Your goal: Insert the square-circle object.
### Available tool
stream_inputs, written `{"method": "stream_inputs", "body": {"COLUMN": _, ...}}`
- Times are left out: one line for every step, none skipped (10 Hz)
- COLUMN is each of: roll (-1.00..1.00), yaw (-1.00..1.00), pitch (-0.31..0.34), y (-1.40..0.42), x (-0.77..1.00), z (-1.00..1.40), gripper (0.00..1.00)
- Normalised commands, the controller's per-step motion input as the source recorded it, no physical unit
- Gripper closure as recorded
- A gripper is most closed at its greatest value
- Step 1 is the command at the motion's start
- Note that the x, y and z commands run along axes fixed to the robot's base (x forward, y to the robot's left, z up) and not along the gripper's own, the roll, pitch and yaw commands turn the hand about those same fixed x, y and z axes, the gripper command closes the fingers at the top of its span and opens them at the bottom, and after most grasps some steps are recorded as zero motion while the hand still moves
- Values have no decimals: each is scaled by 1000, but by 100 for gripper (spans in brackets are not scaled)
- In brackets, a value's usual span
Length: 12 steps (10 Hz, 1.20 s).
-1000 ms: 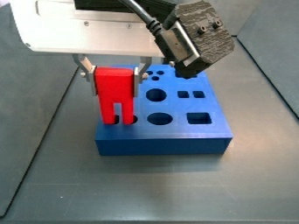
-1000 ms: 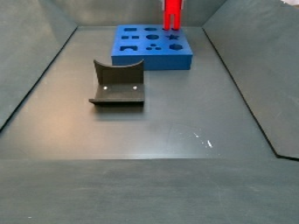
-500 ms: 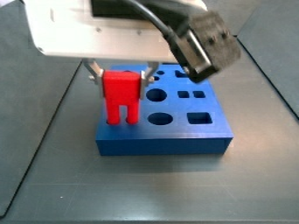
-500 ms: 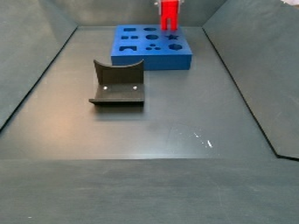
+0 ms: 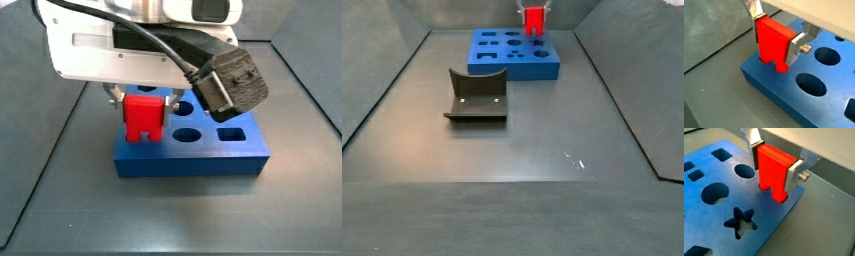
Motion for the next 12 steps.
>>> {"method": "stream_inputs", "body": {"roll": 0, "yaw": 0, "pitch": -27, "y": 57, "x": 0, "z": -1000, "gripper": 100}}
{"method": "stream_inputs", "body": {"roll": -29, "yaw": 271, "pitch": -21, "y": 117, "x": 0, "z": -1000, "gripper": 100}}
{"method": "stream_inputs", "body": {"roll": -36, "yaw": 263, "pitch": -20, "y": 106, "x": 0, "z": -1000, "gripper": 100}}
{"method": "stream_inputs", "body": {"roll": -34, "yaw": 97, "pitch": -50, "y": 26, "x": 0, "z": -1000, "gripper": 100}}
{"method": "stream_inputs", "body": {"roll": -44, "yaw": 186, "pitch": -86, "y": 126, "x": 0, "z": -1000, "gripper": 100}}
{"method": "stream_inputs", "body": {"roll": -43, "yaw": 114, "pitch": -94, "y": 66, "x": 0, "z": -1000, "gripper": 100}}
{"method": "stream_inputs", "body": {"roll": -31, "yaw": 0, "pitch": -159, "y": 0, "x": 0, "z": -957, "gripper": 100}}
{"method": "stream_inputs", "body": {"roll": -77, "yaw": 0, "pitch": -276, "y": 0, "x": 0, "z": -723, "gripper": 100}}
{"method": "stream_inputs", "body": {"roll": -119, "yaw": 0, "pitch": -403, "y": -31, "x": 0, "z": -466, "gripper": 100}}
{"method": "stream_inputs", "body": {"roll": -91, "yaw": -11, "pitch": -406, "y": -80, "x": -117, "z": -469, "gripper": 100}}
{"method": "stream_inputs", "body": {"roll": 0, "yaw": -217, "pitch": -216, "y": -66, "x": -143, "z": -840, "gripper": 100}}
{"method": "stream_inputs", "body": {"roll": 73, "yaw": -226, "pitch": -144, "y": -77, "x": -140, "z": -957, "gripper": 100}}
